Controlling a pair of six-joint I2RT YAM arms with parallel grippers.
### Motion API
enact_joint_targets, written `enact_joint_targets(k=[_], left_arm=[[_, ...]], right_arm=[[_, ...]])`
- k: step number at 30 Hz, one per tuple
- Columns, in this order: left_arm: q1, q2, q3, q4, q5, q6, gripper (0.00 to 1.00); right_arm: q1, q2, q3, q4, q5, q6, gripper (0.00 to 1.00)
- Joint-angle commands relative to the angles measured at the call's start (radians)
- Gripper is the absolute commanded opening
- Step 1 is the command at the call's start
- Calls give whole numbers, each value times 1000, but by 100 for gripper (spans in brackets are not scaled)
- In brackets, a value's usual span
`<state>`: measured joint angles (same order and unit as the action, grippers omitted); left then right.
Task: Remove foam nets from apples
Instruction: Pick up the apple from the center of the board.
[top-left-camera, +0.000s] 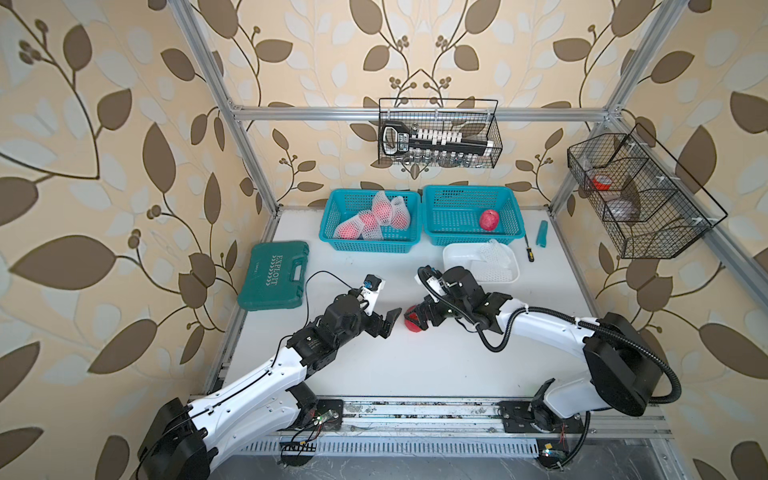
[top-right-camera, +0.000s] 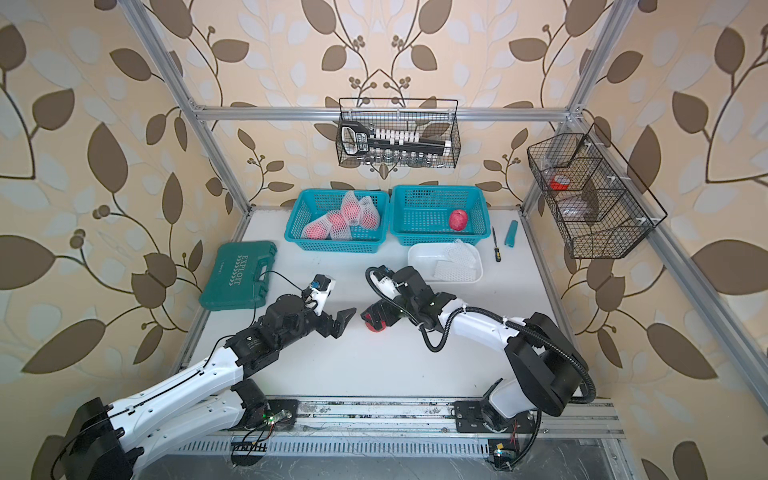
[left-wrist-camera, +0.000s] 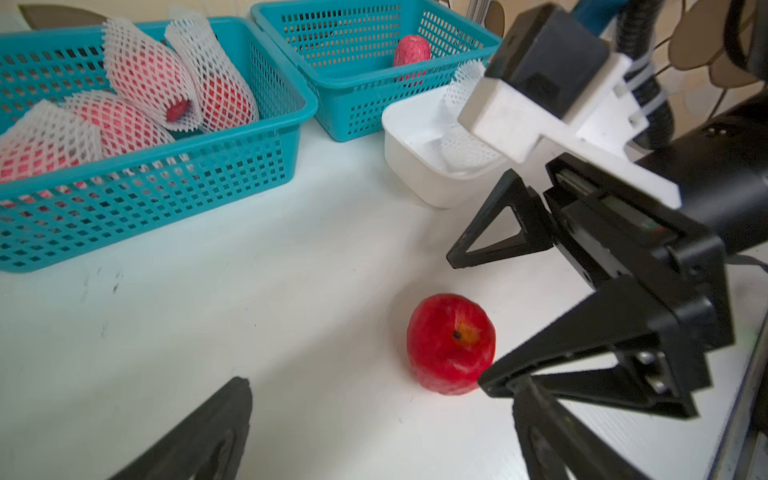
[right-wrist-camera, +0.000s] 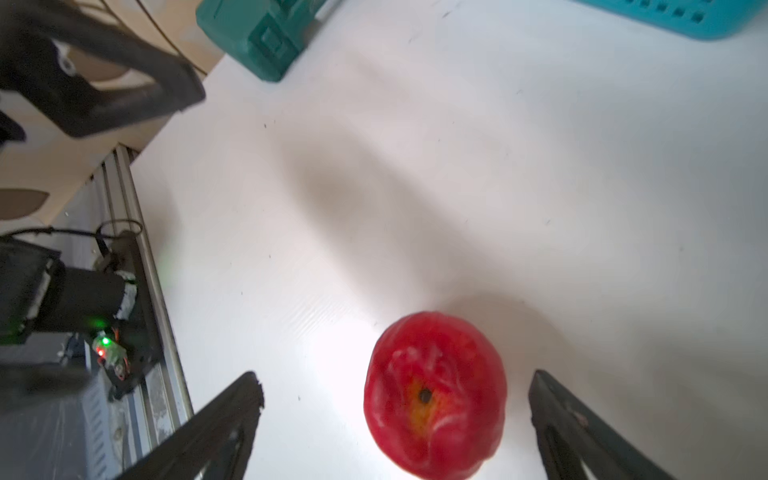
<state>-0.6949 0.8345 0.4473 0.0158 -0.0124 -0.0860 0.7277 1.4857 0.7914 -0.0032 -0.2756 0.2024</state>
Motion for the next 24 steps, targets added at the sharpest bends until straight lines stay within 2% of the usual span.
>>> enact_joint_targets(k=[1, 10, 12, 13, 15, 17, 21, 23, 24], left_arm=[[-7, -26, -29, -60, -15, -65, 99], [-7, 61, -14, -50, -7, -42, 99], [-7, 66, -12, -40, -15, -35, 99], [-7, 66, -12, -36, -19, -30, 99], [-7, 69, -8, -20, -26, -22, 99], [-7, 80, 4, -3, -30, -14, 99], [-6, 122, 27, 90, -12, 0, 99], [-7, 140, 32, 163, 11, 15, 99], [-7, 151, 36, 200, 16, 16, 99]], right_arm=[[19, 20, -14, 38, 56, -67, 100], [48, 155, 31, 12, 135, -105, 98], [50, 169, 38, 14, 134, -107, 89], [50, 172, 46, 11, 139, -107, 81], [50, 178, 60, 10, 169, -95, 53], [46, 165, 60, 29, 181, -87, 39], [18, 109, 72, 82, 164, -80, 32], [-47, 77, 97, 111, 161, -21, 24], [-113, 69, 128, 111, 154, 43, 24]])
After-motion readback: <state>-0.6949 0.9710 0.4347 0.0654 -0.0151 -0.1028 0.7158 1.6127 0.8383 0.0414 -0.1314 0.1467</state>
